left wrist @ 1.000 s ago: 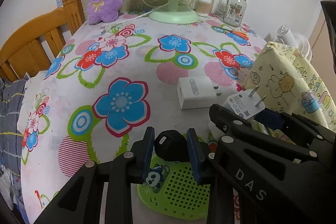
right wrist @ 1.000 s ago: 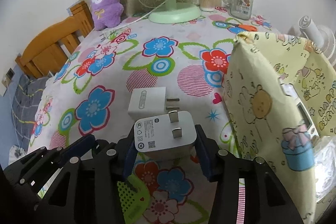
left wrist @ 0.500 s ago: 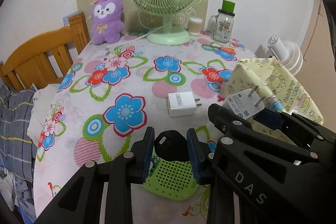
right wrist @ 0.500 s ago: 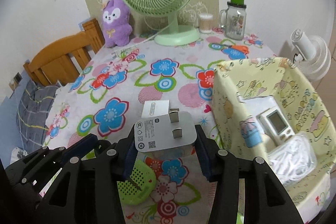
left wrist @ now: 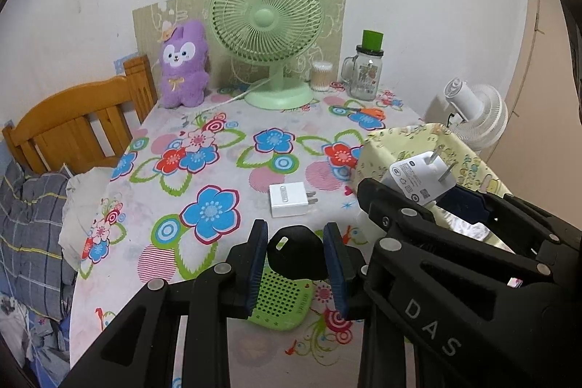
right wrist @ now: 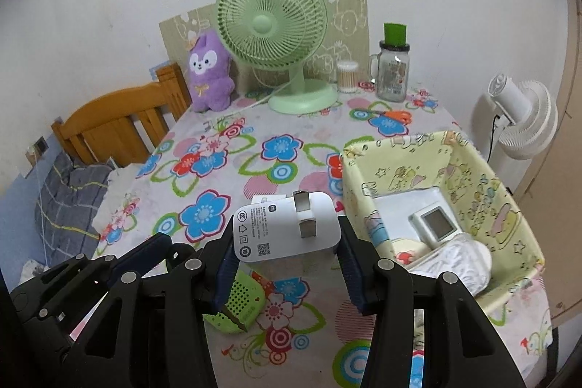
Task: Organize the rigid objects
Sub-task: 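Lift the charger and key fob and carry both toward the yellow basket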
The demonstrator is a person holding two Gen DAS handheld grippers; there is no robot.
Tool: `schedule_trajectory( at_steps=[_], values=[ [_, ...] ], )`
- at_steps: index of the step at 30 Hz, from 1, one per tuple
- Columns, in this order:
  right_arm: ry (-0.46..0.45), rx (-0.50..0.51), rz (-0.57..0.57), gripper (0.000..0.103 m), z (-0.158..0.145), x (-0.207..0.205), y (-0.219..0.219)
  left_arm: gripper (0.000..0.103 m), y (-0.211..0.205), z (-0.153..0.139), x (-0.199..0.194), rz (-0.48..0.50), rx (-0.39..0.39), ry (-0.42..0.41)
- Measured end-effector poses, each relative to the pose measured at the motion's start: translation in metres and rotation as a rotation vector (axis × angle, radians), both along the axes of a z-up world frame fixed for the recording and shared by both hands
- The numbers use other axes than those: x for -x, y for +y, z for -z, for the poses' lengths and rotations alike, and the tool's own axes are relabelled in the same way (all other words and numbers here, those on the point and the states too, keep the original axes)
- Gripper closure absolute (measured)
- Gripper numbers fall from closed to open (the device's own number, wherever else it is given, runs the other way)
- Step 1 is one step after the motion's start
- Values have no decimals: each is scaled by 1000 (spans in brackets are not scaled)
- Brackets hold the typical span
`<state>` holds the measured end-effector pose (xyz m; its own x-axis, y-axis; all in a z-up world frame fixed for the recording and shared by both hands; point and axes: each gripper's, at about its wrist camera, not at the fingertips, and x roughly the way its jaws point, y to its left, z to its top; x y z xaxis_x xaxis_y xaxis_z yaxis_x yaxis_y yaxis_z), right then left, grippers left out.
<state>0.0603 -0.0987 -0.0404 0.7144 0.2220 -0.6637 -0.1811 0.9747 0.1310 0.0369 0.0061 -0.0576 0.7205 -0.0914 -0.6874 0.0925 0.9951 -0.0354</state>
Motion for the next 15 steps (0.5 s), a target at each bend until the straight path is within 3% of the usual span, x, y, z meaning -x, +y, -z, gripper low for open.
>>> schedule_trajectory(
  at_steps=[15],
  values=[
    [-59,-8,27,50,-24,20,-31,72,-37,-24,15,50,-3,-56]
  ],
)
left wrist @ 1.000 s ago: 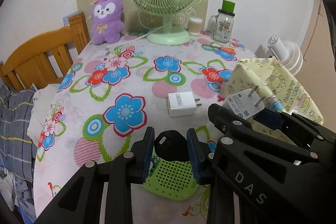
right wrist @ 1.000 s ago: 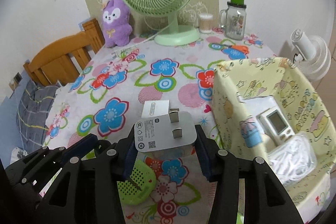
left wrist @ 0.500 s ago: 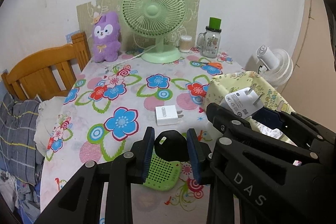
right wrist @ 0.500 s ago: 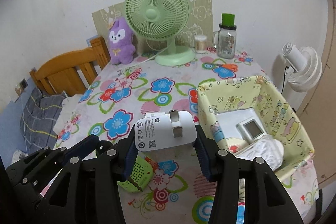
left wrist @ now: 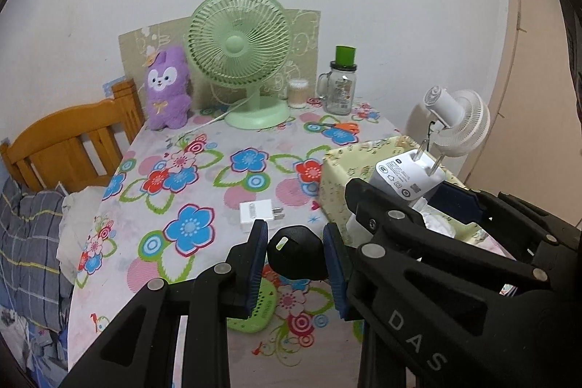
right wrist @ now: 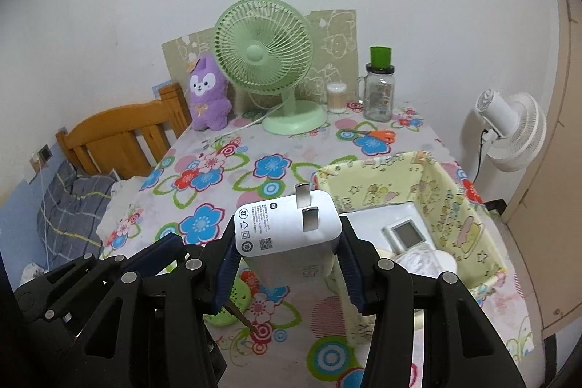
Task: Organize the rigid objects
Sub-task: 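Lift the charger and key fob and carry both toward the yellow basket, then lower left tool with key fob into basket while right tool holds charger above it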
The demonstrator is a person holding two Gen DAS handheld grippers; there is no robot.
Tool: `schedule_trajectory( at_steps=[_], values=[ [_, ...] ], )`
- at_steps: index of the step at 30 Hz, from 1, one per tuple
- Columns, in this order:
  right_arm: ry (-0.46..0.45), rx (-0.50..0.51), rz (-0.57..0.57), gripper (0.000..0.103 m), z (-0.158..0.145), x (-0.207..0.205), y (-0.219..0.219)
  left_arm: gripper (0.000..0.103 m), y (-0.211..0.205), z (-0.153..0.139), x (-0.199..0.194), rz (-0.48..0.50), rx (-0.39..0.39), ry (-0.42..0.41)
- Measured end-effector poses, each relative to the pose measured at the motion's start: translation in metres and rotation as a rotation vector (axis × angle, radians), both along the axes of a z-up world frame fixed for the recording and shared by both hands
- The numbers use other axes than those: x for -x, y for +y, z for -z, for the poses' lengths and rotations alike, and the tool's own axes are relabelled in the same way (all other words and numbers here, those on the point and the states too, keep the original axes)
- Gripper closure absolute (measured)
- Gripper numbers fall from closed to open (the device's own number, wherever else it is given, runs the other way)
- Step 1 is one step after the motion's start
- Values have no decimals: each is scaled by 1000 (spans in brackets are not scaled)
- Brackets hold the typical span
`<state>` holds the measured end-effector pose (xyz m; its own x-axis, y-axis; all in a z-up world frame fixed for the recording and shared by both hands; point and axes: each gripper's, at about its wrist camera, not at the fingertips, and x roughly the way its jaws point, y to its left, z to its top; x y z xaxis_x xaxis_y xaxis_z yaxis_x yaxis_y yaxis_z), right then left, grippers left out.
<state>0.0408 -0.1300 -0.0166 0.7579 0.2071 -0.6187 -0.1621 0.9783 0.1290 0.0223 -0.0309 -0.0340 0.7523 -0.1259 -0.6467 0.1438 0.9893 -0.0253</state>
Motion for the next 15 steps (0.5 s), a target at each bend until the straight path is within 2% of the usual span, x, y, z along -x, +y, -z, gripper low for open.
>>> schedule_trajectory(
  at_steps=[15],
  values=[
    [-15,0,112,50,-5,0,-53,72,-51,-5,-11,110,-5,-14]
  ],
)
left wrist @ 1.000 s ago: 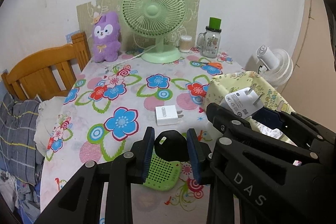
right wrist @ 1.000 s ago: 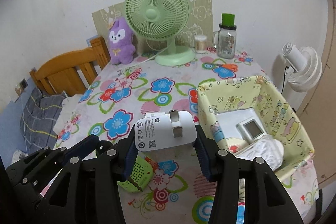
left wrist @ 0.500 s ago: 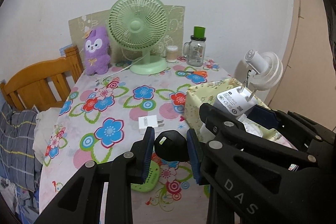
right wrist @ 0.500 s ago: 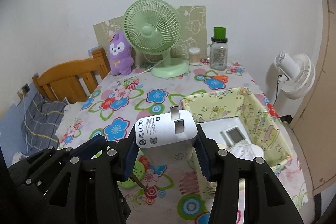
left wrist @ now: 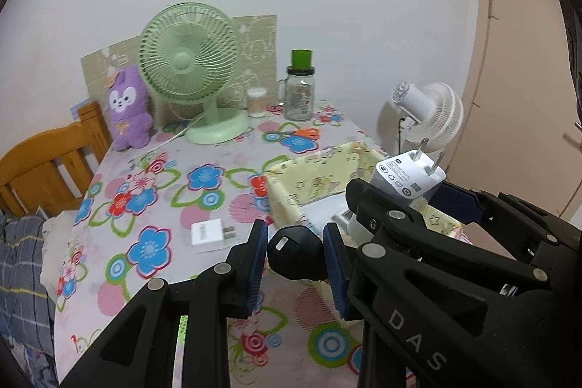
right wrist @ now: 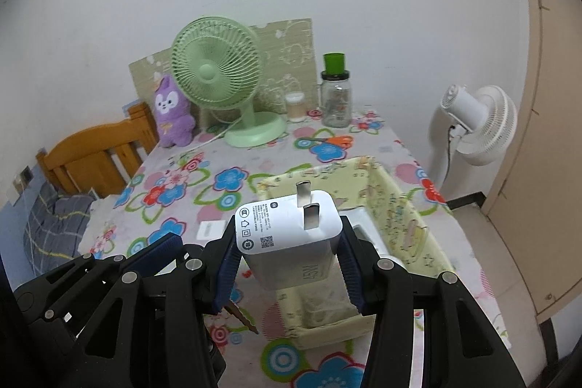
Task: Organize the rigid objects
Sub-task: 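Lower left tool with key fob into basket while right tool holds charger above it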
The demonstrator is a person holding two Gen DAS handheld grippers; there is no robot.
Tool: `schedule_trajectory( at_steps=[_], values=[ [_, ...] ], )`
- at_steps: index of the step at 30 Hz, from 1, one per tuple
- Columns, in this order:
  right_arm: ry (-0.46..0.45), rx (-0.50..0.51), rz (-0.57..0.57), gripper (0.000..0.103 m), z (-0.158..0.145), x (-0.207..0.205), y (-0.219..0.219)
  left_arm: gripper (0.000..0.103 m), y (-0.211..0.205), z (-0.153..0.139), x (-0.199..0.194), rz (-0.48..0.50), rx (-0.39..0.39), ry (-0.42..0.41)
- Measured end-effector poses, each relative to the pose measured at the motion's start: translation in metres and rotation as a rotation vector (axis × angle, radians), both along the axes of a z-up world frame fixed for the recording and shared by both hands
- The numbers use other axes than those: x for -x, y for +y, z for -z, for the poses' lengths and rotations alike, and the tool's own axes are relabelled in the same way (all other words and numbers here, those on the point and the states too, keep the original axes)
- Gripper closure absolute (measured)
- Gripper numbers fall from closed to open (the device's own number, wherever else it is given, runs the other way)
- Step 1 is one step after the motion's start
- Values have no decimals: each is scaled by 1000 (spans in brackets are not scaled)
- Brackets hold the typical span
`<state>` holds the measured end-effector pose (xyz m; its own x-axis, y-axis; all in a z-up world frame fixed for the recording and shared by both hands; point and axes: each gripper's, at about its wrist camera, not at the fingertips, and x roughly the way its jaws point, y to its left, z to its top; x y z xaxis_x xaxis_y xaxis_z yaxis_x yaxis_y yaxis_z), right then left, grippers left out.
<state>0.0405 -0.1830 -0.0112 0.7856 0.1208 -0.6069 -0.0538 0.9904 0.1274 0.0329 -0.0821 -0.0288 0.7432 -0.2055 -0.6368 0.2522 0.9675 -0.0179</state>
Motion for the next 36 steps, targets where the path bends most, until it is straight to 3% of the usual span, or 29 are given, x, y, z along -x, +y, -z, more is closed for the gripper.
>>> schedule_trajectory(
  at_steps=[19,36],
  values=[
    [41,-14,93,50,17,-28,-52,72,-47,16,-39,79,-12,50],
    [92,-33,109,50,39,-63,-73,71,-59,48,-81,63,-45,125]
  ],
)
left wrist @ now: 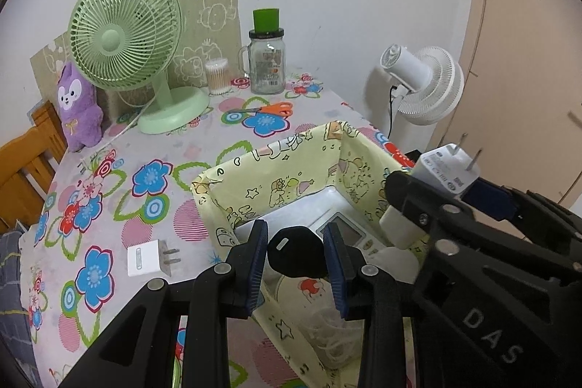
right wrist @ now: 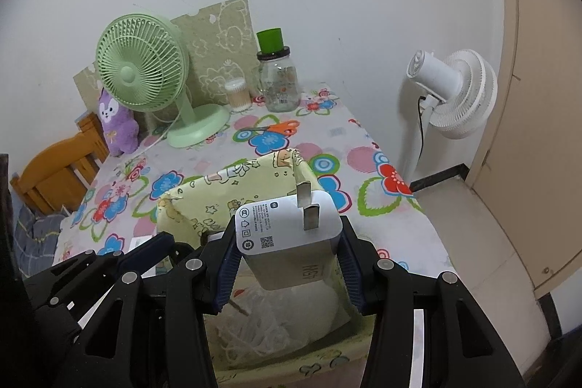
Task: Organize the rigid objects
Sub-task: 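Lower left tool with key fob into basket while right tool holds charger above it, then open left tool to drop key fob while right tool releases charger into basket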
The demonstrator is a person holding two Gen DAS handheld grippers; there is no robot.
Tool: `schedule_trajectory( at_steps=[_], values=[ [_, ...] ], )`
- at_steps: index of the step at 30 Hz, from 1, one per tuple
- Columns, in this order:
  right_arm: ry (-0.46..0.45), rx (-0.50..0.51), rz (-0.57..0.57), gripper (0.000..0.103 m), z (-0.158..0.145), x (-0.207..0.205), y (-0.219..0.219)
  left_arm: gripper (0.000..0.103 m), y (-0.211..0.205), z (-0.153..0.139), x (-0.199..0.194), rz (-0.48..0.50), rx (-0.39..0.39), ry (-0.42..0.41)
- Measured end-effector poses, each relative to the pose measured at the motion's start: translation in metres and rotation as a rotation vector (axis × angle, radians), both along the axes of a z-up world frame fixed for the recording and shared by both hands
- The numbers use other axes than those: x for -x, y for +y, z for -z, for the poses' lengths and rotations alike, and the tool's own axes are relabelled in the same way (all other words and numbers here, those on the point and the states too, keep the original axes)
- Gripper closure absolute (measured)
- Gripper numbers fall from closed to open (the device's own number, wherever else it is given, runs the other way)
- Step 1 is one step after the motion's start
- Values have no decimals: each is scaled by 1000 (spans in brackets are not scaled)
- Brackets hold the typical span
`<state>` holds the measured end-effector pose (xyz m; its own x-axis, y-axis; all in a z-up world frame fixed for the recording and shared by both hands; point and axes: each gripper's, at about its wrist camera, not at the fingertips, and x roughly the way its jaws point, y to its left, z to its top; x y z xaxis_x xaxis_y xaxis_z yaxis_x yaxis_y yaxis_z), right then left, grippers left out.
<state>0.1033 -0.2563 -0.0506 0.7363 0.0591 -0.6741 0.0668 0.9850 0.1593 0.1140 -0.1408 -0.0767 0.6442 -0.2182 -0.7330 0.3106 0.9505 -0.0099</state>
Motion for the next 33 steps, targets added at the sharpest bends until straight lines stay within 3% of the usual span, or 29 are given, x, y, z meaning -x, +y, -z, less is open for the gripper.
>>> schedule_trajectory(
  at_steps=[7,9,13,18,24,33],
  values=[
    [18,-5,6,50,8,-10,-5,71,-4,13,-14,0,-13,40],
    [22,-7,5,50,10,-13,-5,62,-5,16,-16,-2,-18,44],
    [27,-9,-3,50,12,-18,-4,57,-3,17,-21,-14,-20,44],
    [32,-11,-27,50,16,-26,2,34,-10,17,-18,35,-46,35],
    [54,-11,-44,50,23,-39,6,22,-10,15,-21,75,-15,55],
    [128,-33,-107,50,33,-56,11,20,-11,16,-26,60,-54,32]
  ],
)
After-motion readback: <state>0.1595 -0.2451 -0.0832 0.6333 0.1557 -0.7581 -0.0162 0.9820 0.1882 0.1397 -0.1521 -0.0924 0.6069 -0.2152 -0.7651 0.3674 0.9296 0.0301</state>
